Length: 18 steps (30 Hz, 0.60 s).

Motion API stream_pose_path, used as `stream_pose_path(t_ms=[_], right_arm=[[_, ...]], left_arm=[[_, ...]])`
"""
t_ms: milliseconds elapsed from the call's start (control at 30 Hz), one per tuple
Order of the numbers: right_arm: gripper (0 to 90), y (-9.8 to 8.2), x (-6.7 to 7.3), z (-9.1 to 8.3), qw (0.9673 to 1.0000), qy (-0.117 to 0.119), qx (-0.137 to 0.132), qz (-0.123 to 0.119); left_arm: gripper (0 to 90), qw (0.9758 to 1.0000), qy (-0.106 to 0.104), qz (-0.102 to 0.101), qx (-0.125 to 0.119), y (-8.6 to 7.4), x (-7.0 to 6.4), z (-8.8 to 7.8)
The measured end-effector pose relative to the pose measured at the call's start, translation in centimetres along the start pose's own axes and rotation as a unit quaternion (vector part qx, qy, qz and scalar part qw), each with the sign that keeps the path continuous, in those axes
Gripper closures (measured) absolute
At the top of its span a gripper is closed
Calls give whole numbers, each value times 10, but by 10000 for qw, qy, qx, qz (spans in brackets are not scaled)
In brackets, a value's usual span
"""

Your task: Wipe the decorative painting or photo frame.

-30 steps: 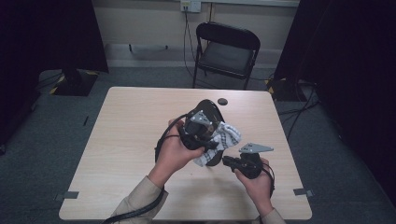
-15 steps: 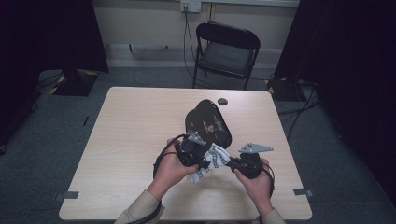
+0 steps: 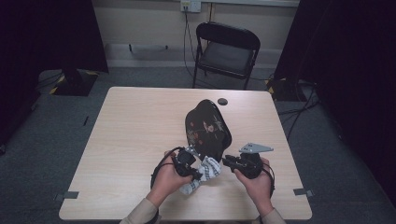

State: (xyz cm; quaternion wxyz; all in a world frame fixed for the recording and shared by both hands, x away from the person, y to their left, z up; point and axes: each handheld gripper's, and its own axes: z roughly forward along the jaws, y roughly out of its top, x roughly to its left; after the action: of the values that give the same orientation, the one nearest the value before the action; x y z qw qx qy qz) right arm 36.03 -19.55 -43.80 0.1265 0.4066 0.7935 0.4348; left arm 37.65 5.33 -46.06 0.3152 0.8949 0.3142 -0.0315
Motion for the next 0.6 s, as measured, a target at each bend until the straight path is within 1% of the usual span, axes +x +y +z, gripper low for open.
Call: stream_pose_path(t_ms=[67,167,233,300,367,433,533,600], right_arm=[[732,0,-1,0,10000,-28,-12,-7],[696,-1,-2,1,10000,-69,-21,-20],[669,-1,-2,1,10000,-94,-18,-13],[636,-2,-3,2,9999,-116,-11,-1],[590,-3,-4,3,9999,-133,-21,12],[542,-4,-5,4,9998,-171,-24,47],[486,-4,-7,6,9998,-195,-21,32],[455,-5,-7,8,9998,-207,-16,8]], left_arm=[[768,10000,-38,-41,-29,-3,1,0],[769,10000,10,-12,-9,-4,2,-5],[768,10000,40,9,-90,-2,2,-16],[768,9997,59,-25,-238,0,1,-27],[768,9992,96,20,-400,4,0,-45],[767,9981,143,49,-591,8,-1,-60],[767,9964,247,89,-805,17,-1,-82],[767,9954,315,122,-897,24,-1,-93]])
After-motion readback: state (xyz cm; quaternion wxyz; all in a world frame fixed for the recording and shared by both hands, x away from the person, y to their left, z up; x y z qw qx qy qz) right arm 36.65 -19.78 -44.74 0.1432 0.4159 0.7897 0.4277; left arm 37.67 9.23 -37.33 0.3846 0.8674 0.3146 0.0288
